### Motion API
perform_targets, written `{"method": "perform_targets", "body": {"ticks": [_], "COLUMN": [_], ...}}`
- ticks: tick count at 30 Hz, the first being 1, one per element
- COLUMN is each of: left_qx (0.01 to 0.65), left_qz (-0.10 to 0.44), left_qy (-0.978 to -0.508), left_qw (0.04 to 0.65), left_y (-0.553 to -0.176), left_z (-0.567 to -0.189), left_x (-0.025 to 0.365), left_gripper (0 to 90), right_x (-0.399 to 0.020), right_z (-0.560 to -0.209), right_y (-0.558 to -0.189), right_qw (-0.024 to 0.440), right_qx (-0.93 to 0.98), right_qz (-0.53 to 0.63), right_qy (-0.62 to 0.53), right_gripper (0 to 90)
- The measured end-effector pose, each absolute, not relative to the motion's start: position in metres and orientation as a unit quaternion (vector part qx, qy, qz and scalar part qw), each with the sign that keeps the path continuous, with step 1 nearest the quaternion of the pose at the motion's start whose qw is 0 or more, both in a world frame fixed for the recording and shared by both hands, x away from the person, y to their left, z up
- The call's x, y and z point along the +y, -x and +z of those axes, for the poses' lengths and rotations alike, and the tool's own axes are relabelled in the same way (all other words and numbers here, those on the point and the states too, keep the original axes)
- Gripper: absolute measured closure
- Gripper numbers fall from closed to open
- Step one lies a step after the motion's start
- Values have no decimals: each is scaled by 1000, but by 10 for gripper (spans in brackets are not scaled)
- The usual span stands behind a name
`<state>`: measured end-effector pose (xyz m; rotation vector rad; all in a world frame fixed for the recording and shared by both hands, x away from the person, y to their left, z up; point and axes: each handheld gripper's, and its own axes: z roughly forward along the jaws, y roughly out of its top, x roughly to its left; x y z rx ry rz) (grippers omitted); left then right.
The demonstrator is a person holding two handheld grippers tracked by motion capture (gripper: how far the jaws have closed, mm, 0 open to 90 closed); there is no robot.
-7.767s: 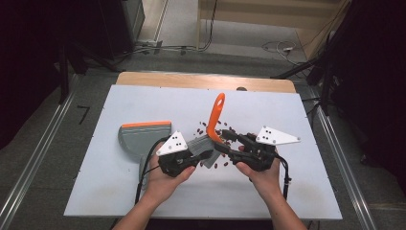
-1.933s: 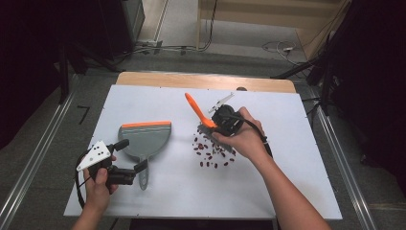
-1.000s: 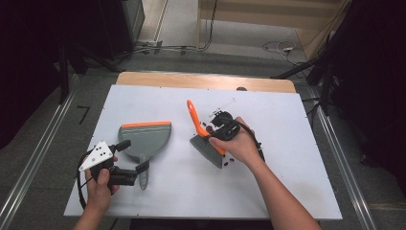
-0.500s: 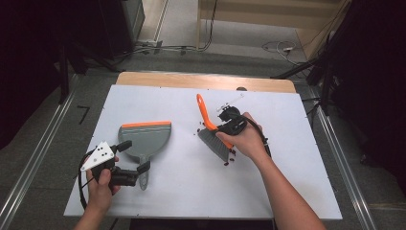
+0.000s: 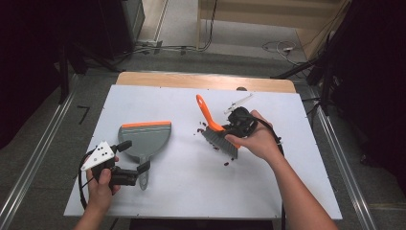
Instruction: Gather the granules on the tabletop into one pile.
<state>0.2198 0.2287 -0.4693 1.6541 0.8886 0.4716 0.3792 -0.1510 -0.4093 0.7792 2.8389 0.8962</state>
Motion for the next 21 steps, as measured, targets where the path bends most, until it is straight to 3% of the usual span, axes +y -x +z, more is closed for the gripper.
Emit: {"method": "perform_targets", "body": {"ticks": [10, 21], "left_qx": [376, 378], "left_qz": [200, 200], "left_qy": [-708, -707], "left_qw": [564, 564], "left_y": [-220, -220], "left_z": [-469, -470], "left_x": [223, 226], "left_gripper": [0, 0], "right_x": [-143, -146], "right_z": [-438, -440], "right_y": [-354, -388], "right_qw": [2, 25], "right_qx": [950, 948], "right_qz": [270, 276], "right_qy": [-155, -153], "right_gripper": [690, 686]}}
